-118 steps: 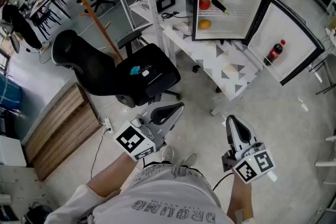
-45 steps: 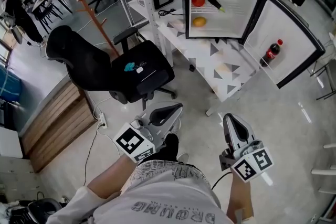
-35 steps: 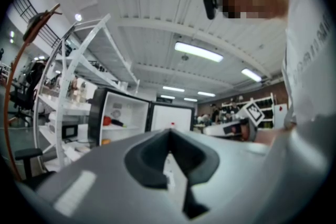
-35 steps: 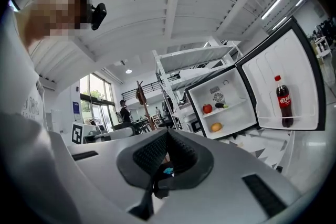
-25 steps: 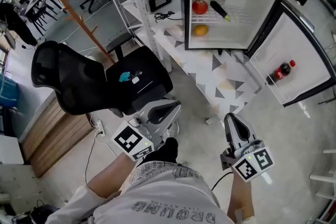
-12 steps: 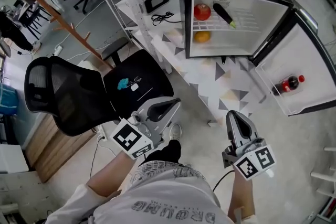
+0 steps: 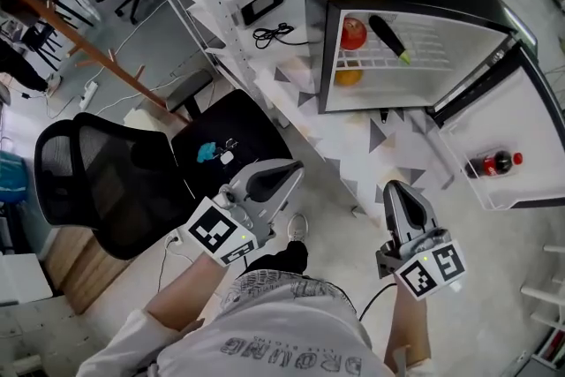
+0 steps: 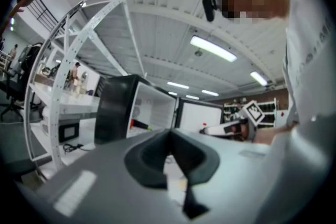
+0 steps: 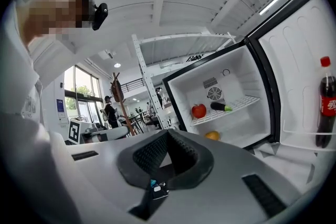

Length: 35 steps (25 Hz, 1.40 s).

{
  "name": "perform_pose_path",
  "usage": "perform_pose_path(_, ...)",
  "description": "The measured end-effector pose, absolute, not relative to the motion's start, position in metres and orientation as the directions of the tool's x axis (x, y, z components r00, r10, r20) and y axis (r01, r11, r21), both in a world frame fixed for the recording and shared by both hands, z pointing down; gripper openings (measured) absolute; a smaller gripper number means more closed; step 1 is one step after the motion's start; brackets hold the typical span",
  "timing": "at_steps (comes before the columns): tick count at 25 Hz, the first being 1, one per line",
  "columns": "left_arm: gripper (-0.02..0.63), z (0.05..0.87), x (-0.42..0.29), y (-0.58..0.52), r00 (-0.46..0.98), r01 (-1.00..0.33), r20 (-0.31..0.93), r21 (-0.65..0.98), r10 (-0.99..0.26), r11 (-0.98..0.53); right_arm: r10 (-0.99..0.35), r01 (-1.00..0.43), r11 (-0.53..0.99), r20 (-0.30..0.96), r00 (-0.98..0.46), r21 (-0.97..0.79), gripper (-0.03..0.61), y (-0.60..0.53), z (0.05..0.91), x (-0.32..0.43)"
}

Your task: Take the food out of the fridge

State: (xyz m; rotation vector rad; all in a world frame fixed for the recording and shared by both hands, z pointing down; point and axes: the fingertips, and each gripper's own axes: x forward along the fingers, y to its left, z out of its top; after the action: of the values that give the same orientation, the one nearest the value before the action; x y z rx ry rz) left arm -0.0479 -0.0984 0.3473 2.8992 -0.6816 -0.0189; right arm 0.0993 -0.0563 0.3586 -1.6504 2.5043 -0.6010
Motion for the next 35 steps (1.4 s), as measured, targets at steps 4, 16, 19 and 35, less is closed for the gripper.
perform_pose_path(4,0.005,0.348,-0.054,-0.123,0.900,-0.432,0.025,0.170,-0.434,-0.886,-0.902,-0.874,0.331,0.153,-0.404,-0.356,0.002,-0.081,0.357,0.094)
perform_pose_path(16,0.006,0.354,-0.060,-0.166,0.913,-0.405,0.020,0.185,-0.408,-0.896,-0.912,-0.894,0.304,0.172,-0.373,-0.330,0.002,-0.122,0.357,0.084)
perform_pose_path(19,0.006,0.354,-0.058,-0.170,0.914,-0.402,0.019,0.186,-0.405,-0.897,-0.913,-0.897,0.304,0.170,-0.370,-0.321,0.002,-0.129,0.355,0.084)
perform_pose_path(35,0.006,0.358,-0.039,-0.186,0.884,-0.465,0.051,0.181,-0.464,-0.867,-0.903,-0.897,0.364,0.143,-0.406,-0.252,0.002,-0.187,0.348,0.116)
